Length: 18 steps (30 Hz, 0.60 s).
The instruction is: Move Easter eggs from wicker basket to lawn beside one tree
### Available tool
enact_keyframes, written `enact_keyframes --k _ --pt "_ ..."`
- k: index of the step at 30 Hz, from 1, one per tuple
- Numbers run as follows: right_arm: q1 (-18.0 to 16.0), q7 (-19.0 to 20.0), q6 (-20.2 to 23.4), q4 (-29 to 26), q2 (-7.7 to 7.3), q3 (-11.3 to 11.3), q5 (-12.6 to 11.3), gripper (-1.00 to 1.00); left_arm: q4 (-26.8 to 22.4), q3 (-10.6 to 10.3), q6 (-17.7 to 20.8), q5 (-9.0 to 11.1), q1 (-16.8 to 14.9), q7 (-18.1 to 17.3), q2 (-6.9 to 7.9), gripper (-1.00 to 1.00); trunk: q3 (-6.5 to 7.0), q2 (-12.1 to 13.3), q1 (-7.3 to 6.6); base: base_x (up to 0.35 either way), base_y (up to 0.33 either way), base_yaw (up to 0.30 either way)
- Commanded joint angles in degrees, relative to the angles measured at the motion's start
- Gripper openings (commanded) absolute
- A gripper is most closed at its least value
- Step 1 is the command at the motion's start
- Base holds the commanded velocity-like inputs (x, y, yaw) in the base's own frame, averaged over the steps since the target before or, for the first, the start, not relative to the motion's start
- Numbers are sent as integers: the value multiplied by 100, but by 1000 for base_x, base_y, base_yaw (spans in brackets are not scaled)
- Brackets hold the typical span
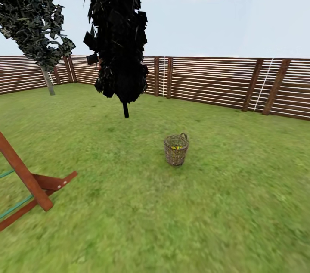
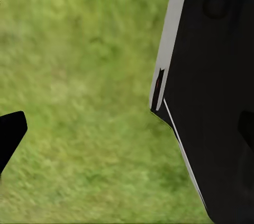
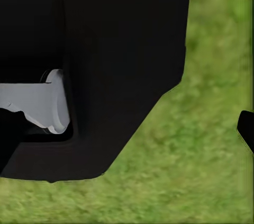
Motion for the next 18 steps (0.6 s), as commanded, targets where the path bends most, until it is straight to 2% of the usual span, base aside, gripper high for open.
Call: enact_keyframes --k 1,18 --pt "-2 -6 -16 4 -4 -10 -5 100 -3 -8 -14 36 0 5 0 100 -9 -9 6 334 0 0" --pt "-2 -8 -26 24 -11 4 -5 100 -11 2 -30 68 -12 5 11 100 -9 -9 6 331 0 0"
